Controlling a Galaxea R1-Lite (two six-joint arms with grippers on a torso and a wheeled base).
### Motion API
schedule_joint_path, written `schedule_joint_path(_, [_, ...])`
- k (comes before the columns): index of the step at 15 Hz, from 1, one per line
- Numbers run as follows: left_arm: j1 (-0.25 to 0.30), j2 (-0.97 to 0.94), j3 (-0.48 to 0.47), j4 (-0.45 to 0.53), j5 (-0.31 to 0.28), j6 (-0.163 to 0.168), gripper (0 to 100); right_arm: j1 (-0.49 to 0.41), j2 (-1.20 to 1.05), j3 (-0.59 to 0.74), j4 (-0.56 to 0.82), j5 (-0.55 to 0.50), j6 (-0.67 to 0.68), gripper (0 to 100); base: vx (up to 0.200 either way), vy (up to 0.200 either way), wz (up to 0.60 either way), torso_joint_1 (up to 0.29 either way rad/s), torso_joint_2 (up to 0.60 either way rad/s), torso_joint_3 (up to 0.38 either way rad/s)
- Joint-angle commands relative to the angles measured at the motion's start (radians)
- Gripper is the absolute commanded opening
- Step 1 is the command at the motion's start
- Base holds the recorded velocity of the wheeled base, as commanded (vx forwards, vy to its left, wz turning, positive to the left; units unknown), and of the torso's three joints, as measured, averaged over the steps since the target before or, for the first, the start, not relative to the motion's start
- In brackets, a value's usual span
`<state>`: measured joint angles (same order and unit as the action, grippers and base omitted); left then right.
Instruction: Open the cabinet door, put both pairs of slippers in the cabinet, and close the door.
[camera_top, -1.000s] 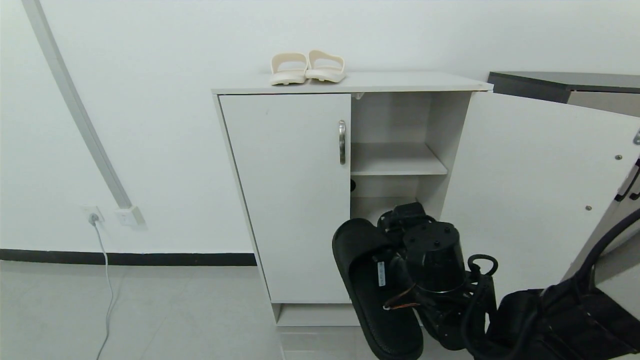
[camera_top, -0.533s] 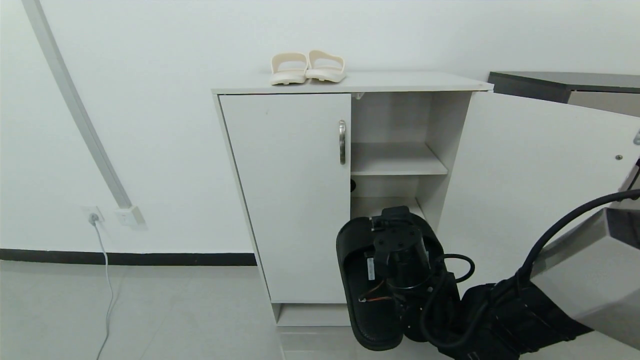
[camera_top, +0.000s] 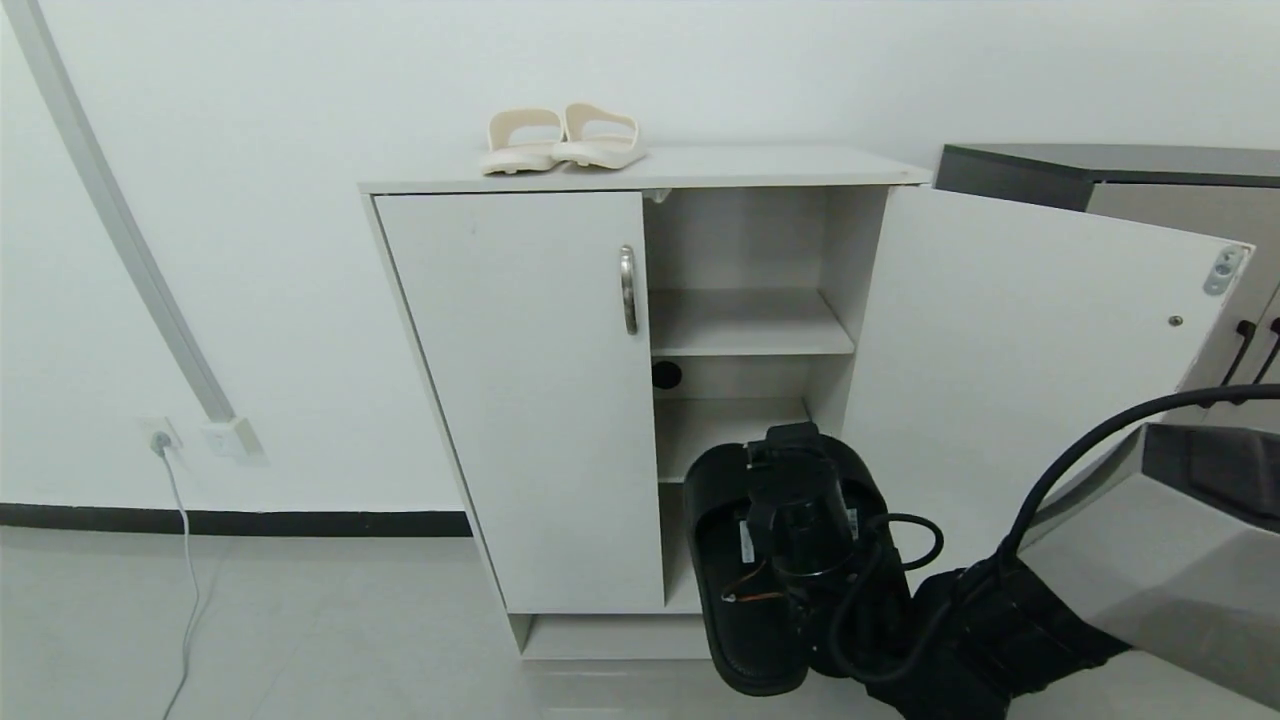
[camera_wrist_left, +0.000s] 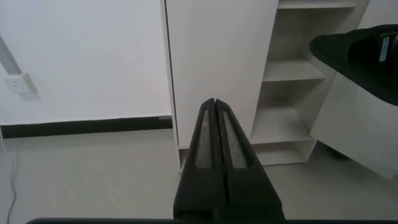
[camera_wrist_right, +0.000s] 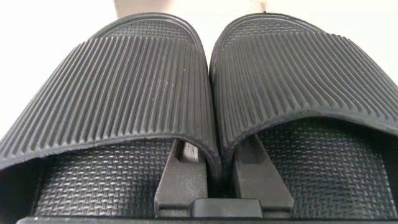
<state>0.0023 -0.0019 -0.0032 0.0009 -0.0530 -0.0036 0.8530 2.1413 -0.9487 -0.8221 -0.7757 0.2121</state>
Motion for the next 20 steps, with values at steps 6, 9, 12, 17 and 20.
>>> schedule_joint_path(6, [-0.001,0.002,0.000,0.001,0.005,-0.001,0,-0.022,0.135,-0.031,-0.117,0.015,0.001,0,0.000,0.000,0.00,0.000,0.00,0.000])
schedule_joint_path(9, [-0.001,0.002,0.000,0.001,0.004,0.001,0,-0.022,0.137,-0.031,-0.124,0.015,0.001,0,0.000,0.000,0.00,0.000,0.00,0.000])
schedule_joint_path(12, [-0.001,0.002,0.000,0.001,0.004,0.001,0,-0.023,0.140,-0.031,-0.124,0.016,0.001,0,0.000,0.000,0.00,0.000,0.00,0.000])
schedule_joint_path(17, [-0.001,0.002,0.000,0.001,0.002,0.001,0,-0.023,0.155,-0.033,-0.124,0.016,0.001,0,0.000,0.000,0.00,-0.001,0.00,-0.032])
schedule_joint_path(20, [-0.001,0.002,0.000,0.001,0.001,0.002,0,-0.023,0.160,-0.041,-0.123,0.030,0.021,0,0.000,0.000,0.00,0.002,0.00,-0.168])
